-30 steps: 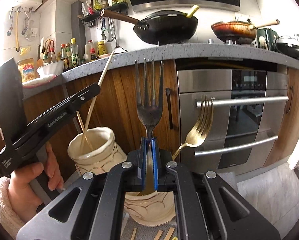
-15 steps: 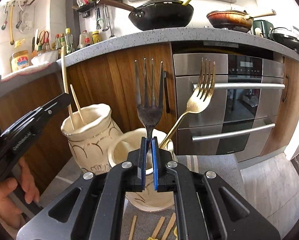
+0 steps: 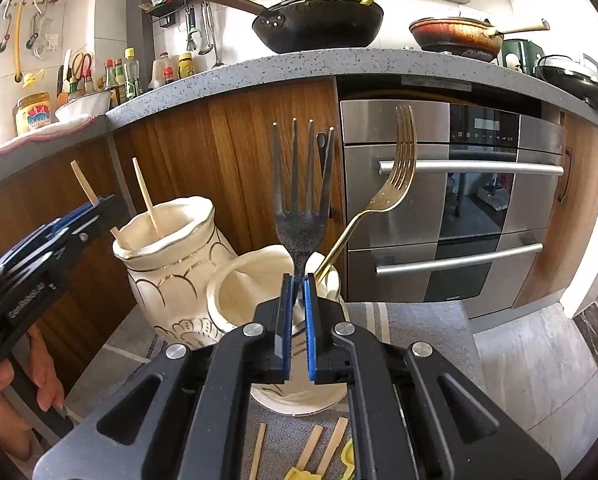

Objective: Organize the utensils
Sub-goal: 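Carry the chopstick to the taller pot while the right carries the fork, then release the chopstick from the left tool while the right releases the fork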

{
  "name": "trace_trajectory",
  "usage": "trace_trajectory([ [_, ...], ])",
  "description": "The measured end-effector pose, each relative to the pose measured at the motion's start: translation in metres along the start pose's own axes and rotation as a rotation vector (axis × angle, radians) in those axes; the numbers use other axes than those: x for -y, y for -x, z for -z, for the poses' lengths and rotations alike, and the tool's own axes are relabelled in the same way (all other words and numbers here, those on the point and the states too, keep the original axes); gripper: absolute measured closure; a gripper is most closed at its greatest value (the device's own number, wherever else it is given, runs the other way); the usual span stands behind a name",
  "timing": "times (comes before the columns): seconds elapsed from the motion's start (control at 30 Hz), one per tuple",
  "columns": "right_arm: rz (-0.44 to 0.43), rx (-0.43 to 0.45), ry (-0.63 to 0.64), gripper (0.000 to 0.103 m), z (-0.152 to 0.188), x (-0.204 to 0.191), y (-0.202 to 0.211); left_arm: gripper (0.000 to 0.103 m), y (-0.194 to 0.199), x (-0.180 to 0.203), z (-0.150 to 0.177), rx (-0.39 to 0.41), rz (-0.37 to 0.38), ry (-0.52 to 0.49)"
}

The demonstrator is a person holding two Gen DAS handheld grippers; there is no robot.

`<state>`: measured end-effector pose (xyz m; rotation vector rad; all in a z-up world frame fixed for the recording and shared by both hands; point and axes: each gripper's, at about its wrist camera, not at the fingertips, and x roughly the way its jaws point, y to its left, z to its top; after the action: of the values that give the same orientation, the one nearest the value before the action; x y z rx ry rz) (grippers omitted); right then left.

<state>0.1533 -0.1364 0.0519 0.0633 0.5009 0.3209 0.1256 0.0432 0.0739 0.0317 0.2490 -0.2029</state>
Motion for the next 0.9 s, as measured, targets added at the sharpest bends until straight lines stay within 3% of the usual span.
trace_trajectory([
  [0.57, 0.026, -0.006, -0.012, 0.094, 0.000, 0.003, 0.007, 0.067, 0.014, -0.007, 0.003, -0.023, -0.003, 0.031],
  [0.67, 0.015, 0.003, -0.022, 0.080, 0.000, 0.003, 0.011, 0.067, 0.017, -0.006, 0.005, -0.022, -0.001, 0.035],
  [0.73, 0.014, 0.007, -0.025, 0.079, -0.001, 0.003, 0.014, 0.067, 0.018, -0.006, 0.007, -0.026, 0.001, 0.040],
  [0.9, 0.003, 0.019, -0.041, 0.066, -0.001, 0.006, 0.022, 0.067, 0.022, -0.003, 0.009, -0.040, 0.005, 0.038],
])
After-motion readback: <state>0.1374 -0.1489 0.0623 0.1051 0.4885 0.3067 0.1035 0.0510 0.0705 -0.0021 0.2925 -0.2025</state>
